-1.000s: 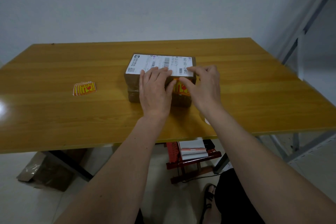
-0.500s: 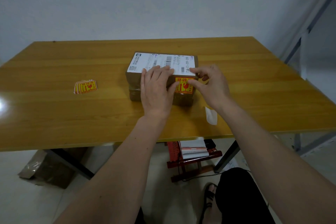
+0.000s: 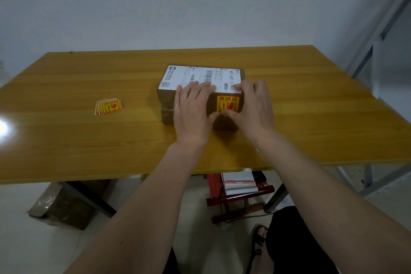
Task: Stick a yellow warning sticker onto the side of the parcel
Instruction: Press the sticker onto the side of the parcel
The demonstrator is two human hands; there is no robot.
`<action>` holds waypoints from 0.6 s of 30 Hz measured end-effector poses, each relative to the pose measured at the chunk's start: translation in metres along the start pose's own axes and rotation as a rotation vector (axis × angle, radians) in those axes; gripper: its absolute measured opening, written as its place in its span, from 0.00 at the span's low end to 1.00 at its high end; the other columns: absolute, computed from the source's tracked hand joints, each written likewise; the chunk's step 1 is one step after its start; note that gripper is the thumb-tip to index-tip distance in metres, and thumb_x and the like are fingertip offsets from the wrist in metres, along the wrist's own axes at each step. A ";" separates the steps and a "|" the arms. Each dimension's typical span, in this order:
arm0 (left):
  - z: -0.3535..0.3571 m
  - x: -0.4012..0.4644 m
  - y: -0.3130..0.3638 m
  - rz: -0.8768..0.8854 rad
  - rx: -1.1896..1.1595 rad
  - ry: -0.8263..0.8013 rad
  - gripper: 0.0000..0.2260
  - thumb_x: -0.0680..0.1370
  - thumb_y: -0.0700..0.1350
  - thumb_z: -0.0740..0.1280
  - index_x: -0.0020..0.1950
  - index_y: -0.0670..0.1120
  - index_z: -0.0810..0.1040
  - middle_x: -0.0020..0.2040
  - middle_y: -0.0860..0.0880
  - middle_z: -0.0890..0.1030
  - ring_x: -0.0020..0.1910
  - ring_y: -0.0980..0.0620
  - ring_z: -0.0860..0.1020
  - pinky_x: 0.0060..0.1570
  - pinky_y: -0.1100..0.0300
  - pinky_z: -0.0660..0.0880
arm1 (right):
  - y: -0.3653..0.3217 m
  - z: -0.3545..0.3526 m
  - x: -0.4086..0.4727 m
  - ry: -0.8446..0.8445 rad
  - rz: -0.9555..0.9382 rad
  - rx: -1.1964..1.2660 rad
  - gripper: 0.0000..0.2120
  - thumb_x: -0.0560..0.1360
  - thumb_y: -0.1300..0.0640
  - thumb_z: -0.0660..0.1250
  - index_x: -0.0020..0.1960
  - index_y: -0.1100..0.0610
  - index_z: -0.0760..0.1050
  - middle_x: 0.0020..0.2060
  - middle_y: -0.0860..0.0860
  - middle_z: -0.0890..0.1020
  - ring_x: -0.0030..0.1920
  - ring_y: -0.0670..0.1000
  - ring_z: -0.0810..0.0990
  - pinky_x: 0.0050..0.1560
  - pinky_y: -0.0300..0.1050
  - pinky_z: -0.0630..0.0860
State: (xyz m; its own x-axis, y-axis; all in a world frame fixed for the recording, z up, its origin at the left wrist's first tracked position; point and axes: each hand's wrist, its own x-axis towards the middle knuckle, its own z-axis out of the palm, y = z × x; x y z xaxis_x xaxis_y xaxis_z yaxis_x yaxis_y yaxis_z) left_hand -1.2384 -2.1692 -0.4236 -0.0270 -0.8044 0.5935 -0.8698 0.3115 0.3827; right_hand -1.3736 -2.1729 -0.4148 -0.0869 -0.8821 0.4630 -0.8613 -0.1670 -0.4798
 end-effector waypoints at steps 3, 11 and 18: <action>0.000 0.001 0.001 0.001 0.029 -0.002 0.25 0.67 0.46 0.76 0.63 0.49 0.73 0.64 0.50 0.76 0.68 0.48 0.67 0.73 0.50 0.52 | 0.001 0.002 0.000 0.016 -0.026 -0.040 0.31 0.63 0.49 0.78 0.61 0.56 0.69 0.57 0.56 0.71 0.58 0.55 0.71 0.53 0.46 0.73; -0.005 0.001 0.003 -0.008 0.055 -0.022 0.24 0.69 0.46 0.74 0.64 0.50 0.73 0.65 0.51 0.75 0.69 0.49 0.67 0.73 0.50 0.52 | 0.015 -0.009 0.007 -0.165 -0.047 0.143 0.30 0.63 0.56 0.78 0.60 0.54 0.68 0.59 0.54 0.70 0.58 0.53 0.73 0.53 0.50 0.77; -0.002 0.009 0.005 0.021 0.093 -0.059 0.26 0.69 0.47 0.74 0.65 0.48 0.72 0.65 0.49 0.75 0.67 0.48 0.67 0.73 0.49 0.55 | 0.027 -0.021 0.024 -0.286 -0.111 0.127 0.27 0.67 0.61 0.75 0.62 0.53 0.70 0.60 0.53 0.71 0.58 0.50 0.71 0.49 0.43 0.68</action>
State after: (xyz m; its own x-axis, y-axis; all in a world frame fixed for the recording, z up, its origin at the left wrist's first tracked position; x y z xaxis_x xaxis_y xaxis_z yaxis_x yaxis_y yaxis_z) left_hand -1.2421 -2.1736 -0.4152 -0.0726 -0.8273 0.5571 -0.9107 0.2827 0.3012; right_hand -1.4099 -2.1894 -0.4005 0.1639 -0.9403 0.2982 -0.7869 -0.3069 -0.5353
